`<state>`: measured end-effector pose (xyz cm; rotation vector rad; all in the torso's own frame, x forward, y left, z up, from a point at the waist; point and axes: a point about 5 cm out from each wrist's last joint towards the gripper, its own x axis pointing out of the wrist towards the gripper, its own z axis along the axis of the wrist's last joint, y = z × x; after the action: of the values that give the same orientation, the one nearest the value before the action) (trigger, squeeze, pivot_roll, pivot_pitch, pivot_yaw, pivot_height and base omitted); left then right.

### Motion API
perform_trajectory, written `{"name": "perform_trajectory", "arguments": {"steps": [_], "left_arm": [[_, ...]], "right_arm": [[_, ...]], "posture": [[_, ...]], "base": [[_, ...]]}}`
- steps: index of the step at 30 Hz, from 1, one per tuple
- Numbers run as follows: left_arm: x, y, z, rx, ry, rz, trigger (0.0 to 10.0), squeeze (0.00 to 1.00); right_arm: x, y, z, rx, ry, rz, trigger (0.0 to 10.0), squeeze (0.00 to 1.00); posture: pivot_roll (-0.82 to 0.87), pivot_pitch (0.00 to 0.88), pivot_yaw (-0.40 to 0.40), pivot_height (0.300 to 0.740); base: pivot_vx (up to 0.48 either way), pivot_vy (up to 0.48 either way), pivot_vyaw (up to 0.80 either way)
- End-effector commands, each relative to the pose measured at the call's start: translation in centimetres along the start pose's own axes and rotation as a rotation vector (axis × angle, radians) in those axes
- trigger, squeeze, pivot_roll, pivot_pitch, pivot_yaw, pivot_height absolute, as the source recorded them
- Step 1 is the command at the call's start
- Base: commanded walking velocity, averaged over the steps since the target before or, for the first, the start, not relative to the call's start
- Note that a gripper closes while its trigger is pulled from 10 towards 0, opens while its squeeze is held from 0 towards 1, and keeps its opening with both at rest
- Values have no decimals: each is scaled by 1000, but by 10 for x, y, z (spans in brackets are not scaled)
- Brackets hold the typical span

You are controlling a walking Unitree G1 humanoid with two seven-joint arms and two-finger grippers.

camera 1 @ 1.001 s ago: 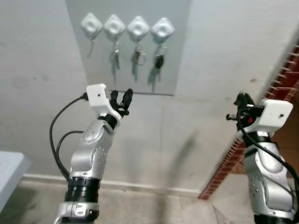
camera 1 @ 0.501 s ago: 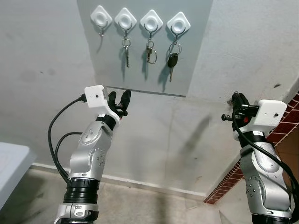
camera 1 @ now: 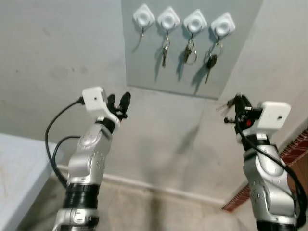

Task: Hang keys on a hook

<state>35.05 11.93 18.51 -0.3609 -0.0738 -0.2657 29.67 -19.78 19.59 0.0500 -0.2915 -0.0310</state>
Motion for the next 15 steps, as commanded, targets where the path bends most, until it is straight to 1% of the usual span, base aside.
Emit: {"name": "perform_trajectory", "arguments": {"steps": [1,7,15], "left_arm": [[1,2,6,13,-12,-3,10000,0],[1,2,6,13,-13,-2,10000,0],[2,1,6,17,-11,3,10000,0]], "right_arm": [[2,2,9,5,-40,4,10000,0],[2,2,10,5,-41,3,10000,0],[2,2,10,5,-41,3,10000,0]], "posture": [[7,111,6,740],[7,111,6,740],[5,109,8,740]], "base": [[0,458,0],[0,442,0],[0,0,0]]}}
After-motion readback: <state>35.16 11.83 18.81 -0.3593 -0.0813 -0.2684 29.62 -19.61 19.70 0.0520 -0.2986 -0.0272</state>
